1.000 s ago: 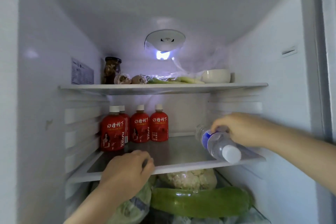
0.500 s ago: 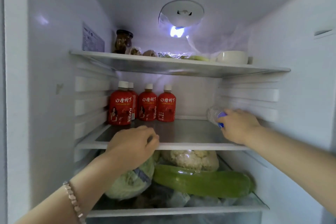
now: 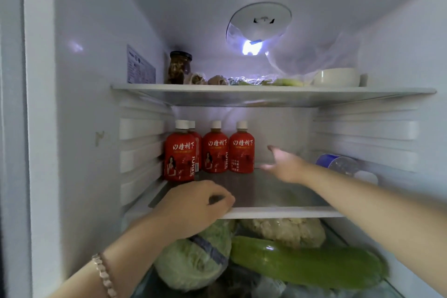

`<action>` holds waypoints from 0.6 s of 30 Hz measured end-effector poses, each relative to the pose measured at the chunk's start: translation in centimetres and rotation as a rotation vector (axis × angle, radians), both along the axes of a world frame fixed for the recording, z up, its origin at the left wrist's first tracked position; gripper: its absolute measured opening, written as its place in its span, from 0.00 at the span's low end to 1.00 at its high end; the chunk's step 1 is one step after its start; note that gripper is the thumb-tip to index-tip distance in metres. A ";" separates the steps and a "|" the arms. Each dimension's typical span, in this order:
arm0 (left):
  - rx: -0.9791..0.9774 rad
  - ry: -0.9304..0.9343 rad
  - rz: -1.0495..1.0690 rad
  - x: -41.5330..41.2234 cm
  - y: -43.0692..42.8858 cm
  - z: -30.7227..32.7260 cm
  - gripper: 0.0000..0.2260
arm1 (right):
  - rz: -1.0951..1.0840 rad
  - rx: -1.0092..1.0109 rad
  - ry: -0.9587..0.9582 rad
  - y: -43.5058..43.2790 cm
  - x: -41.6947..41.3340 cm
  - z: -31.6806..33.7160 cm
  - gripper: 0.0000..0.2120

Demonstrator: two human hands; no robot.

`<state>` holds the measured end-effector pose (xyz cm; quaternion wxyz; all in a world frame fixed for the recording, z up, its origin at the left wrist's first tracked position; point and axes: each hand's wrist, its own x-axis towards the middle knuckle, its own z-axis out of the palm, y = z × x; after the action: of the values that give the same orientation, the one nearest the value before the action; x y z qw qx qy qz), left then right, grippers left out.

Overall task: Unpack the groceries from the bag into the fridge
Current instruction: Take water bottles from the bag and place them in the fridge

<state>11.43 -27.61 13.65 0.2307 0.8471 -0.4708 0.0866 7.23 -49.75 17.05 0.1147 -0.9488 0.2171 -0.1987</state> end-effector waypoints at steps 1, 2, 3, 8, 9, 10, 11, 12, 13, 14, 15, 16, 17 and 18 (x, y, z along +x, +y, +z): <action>0.003 -0.017 0.007 0.0 -0.1 -0.2 0.14 | 0.031 0.114 0.032 0.5 1.1 0.3 0.32; 0.006 -0.039 0.014 0.1 -0.1 -0.3 0.14 | 0.053 0.204 0.061 0.5 2.3 0.6 0.29; 0.005 -0.068 0.018 0.1 -0.2 -0.4 0.15 | 0.072 0.275 0.058 0.4 3.4 0.9 0.26; 0.015 -0.131 0.023 0.3 -0.3 -0.5 0.16 | 0.053 0.434 -0.153 -0.1 6.8 0.4 0.21; 0.016 -0.141 0.026 0.4 -0.2 -0.5 0.16 | 0.036 0.441 -0.185 -0.1 7.2 0.3 0.22; 0.014 -0.154 0.029 0.5 -0.2 -0.6 0.16 | 0.028 0.464 -0.212 -0.1 7.4 0.2 0.24; 0.012 -0.166 0.033 0.5 -0.3 -0.6 0.16 | 0.033 0.491 -0.232 -0.1 7.6 0.2 0.25; 0.012 -0.172 0.035 0.5 -0.3 -0.7 0.16 | 0.033 0.521 -0.251 -0.2 7.8 0.2 0.26; 0.009 -0.172 0.034 0.6 -0.3 -0.7 0.16 | 0.033 0.535 -0.260 -0.3 8.1 0.3 0.26; 0.005 -0.169 0.033 0.6 -0.3 -0.8 0.16 | 0.037 0.543 -0.259 -0.2 8.1 0.3 0.25; 0.001 -0.170 0.031 0.6 -0.3 -0.9 0.16 | 0.043 0.550 -0.259 0.0 8.2 0.3 0.25; 0.001 -0.171 0.030 0.6 -0.3 -0.9 0.16 | 0.047 0.558 -0.260 0.1 8.3 0.3 0.25; 0.003 -0.173 0.032 0.6 -0.4 -0.9 0.15 | 0.050 0.561 -0.264 0.1 8.4 0.3 0.26; 0.004 -0.172 0.035 0.6 -0.4 -0.8 0.15 | 0.054 0.561 -0.266 0.1 8.4 0.3 0.27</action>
<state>12.00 -27.97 12.83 0.1863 0.8452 -0.4740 0.1622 15.64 -49.68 17.34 0.4046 -0.8512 0.2215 -0.2504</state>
